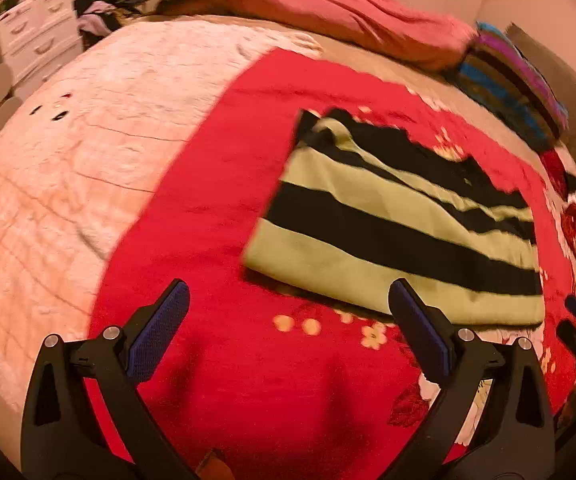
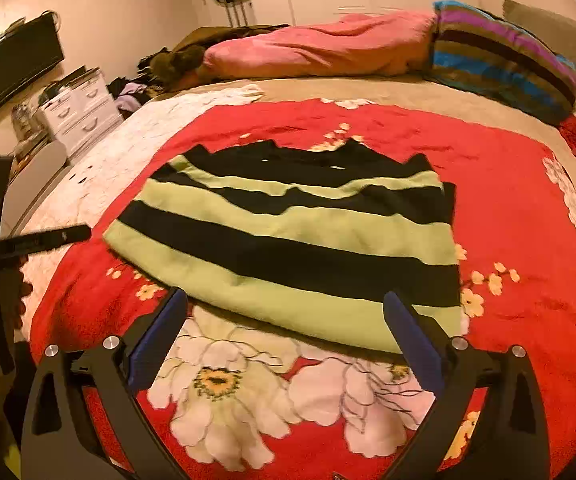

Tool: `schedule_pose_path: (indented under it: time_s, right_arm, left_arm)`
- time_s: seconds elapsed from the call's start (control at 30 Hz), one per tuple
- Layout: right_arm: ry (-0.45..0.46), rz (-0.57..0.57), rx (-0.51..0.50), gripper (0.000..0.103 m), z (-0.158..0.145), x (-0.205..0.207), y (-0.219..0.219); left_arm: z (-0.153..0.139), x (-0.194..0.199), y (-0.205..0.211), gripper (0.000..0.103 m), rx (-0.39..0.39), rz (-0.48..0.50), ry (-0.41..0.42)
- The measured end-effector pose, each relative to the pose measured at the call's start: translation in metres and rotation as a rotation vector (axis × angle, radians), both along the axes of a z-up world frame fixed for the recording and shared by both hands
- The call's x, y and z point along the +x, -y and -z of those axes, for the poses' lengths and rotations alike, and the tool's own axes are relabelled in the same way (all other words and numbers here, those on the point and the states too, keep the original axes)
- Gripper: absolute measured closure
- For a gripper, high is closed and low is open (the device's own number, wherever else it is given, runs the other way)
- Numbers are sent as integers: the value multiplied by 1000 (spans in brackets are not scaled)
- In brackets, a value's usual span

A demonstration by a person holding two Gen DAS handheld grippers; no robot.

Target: Fold small clothes

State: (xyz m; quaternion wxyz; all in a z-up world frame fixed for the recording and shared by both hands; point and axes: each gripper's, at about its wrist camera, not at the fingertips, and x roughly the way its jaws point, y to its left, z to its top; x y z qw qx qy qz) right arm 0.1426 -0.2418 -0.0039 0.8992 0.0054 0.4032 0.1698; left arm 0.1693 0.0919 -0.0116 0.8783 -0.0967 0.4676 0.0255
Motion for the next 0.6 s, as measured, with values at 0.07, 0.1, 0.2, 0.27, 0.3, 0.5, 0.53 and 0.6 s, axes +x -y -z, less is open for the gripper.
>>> schedule_pose_path:
  time_s: [0.07, 0.1, 0.2, 0.27, 0.3, 0.5, 0.53, 0.6]
  right_arm:
    - [11, -20, -13, 5, -1, -3, -10]
    - [16, -32, -19, 5, -2, -5, -15]
    - [31, -81, -46, 5, 0, -10, -38]
    - [38, -129, -72, 5, 4, -12, -59]
    - [39, -150, -84, 5, 6, -12, -67]
    - [52, -268, -143, 5, 25, -13, -123]
    - [52, -282, -159, 5, 29, -12, -133]
    - [57, -301, -167, 5, 34, -9, -146]
  left_arm:
    - [-5, 0, -13, 9, 6, -31, 7]
    - [-8, 0, -23, 10, 6, -55, 16]
    - [-14, 3, -47, 9, -13, -109, 23]
    - [-17, 9, -61, 9, -28, -127, 22]
    - [-18, 12, -65, 10, -29, -132, 22]
    - [-18, 49, -78, 10, -30, -101, -11]
    - [-17, 58, -79, 10, -45, -91, -22]
    - [-16, 71, -77, 10, -62, -76, -39]
